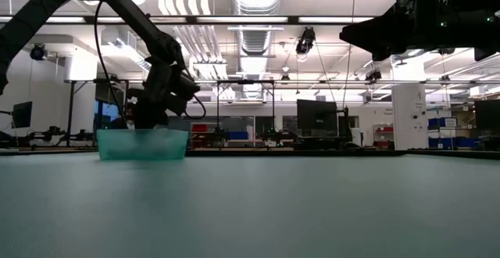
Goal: Pick and place USB-C Cables
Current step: Put the white charger cable into the blue bin, then return to Home Position
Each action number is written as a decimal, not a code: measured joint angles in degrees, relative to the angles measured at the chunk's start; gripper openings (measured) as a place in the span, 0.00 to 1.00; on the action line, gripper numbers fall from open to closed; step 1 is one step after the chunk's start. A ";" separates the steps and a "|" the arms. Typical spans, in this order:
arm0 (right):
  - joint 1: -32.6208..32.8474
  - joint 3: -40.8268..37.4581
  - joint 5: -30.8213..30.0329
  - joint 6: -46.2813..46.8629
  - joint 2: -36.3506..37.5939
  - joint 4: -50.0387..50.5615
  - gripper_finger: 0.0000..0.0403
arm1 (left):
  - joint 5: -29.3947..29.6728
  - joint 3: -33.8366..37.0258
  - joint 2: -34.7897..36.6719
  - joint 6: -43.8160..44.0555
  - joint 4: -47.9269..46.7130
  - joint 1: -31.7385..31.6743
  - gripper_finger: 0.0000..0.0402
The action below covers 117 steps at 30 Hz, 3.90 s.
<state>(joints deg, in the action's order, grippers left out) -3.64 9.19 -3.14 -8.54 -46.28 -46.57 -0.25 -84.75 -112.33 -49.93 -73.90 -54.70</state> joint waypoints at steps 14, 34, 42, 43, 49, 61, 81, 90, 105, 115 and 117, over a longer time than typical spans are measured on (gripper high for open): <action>-0.02 0.00 -0.02 -0.29 0.00 0.00 0.29 | 1.40 -1.25 5.56 2.46 0.06 1.97 0.21; 0.00 0.00 0.04 -1.55 0.00 -0.02 0.29 | 0.68 18.45 36.79 21.03 28.04 24.73 0.20; -0.02 -0.03 0.04 -1.69 0.01 -0.46 0.29 | 0.92 31.35 47.96 30.79 39.46 34.21 0.20; -0.02 -0.04 0.02 -1.86 0.00 -0.46 0.29 | 0.98 33.27 49.24 31.76 41.24 35.36 0.20; -0.03 -0.07 -2.93 -4.65 0.79 -0.11 0.29 | 1.04 44.52 56.90 37.38 49.79 41.62 0.20; -0.13 -0.09 -3.11 -4.49 9.51 8.11 0.29 | 1.05 57.87 70.05 45.08 59.29 47.00 0.20; -0.15 -0.09 -7.58 -7.39 18.96 18.40 0.29 | 0.92 65.88 83.43 48.07 65.95 57.69 0.20; -0.92 -0.09 -8.02 -7.56 22.06 22.27 0.29 | 0.90 68.36 90.01 46.59 65.35 59.75 0.15; -1.07 -0.09 -8.36 -7.30 29.02 29.58 0.29 | 2.40 71.46 109.92 46.60 57.57 59.78 0.00; -1.01 -0.38 -8.50 -6.31 35.09 34.78 0.29 | 2.97 74.08 110.61 46.08 57.67 59.76 0.00; -1.01 -1.02 -8.49 -6.29 36.52 34.77 0.29 | 2.98 75.07 111.10 45.96 58.53 59.76 0.00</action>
<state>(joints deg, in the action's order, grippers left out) -4.65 8.17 -11.62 -14.83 -9.77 -11.79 2.73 -9.68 -1.23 -3.97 -15.38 5.06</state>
